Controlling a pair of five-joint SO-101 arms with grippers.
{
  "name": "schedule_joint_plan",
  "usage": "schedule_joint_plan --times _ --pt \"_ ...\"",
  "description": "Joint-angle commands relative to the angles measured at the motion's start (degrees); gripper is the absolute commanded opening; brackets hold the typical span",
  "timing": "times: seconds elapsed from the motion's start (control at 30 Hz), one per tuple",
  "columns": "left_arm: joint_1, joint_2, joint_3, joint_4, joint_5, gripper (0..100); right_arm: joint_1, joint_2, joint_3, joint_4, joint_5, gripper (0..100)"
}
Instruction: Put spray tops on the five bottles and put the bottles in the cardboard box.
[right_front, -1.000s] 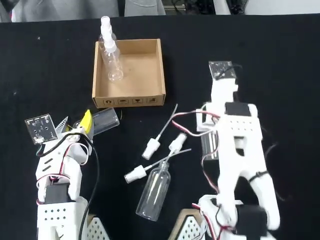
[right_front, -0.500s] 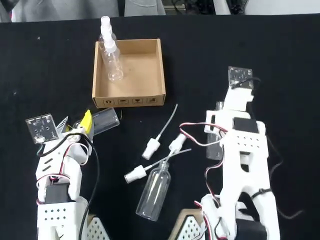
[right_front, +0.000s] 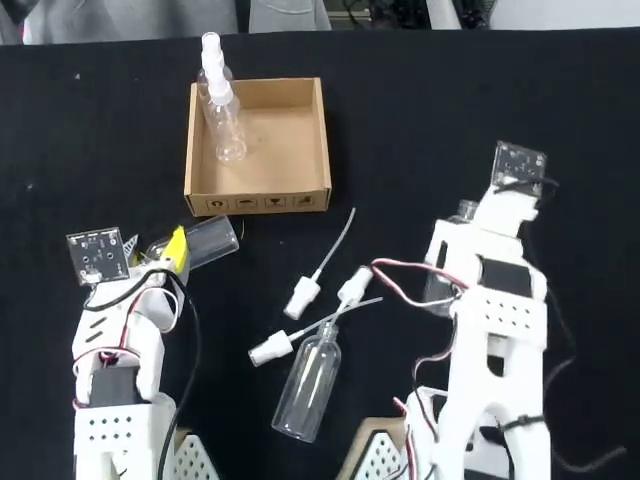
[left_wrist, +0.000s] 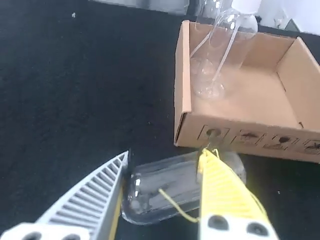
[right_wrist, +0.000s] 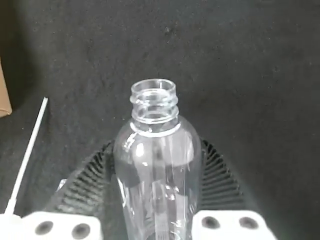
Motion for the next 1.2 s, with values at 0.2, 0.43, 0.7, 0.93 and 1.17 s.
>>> schedule_joint_plan --times 0.2,0.43,0.7,0.93,1.17 --pt "14.64 -0.35 -13.05 9.93 -4.75 21 1.58 -7.34 4.88 -7.21 -1.05 8.5" --pt "22.81 -0.26 -14.11 10.11 -6.86 21 1.58 -12.18 7.43 -7.56 -1.05 8.5" --pt "33.27 3.96 -15.08 9.76 -9.49 16 3.25 -20.00 10.68 -7.56 -1.05 8.5" --pt "39.52 13.45 -19.30 8.70 -9.67 17 4.57 -26.68 13.85 -7.65 -1.05 8.5" --pt "44.53 23.82 -24.22 6.86 -6.59 17 4.84 -29.14 14.90 -7.74 -1.05 8.5"
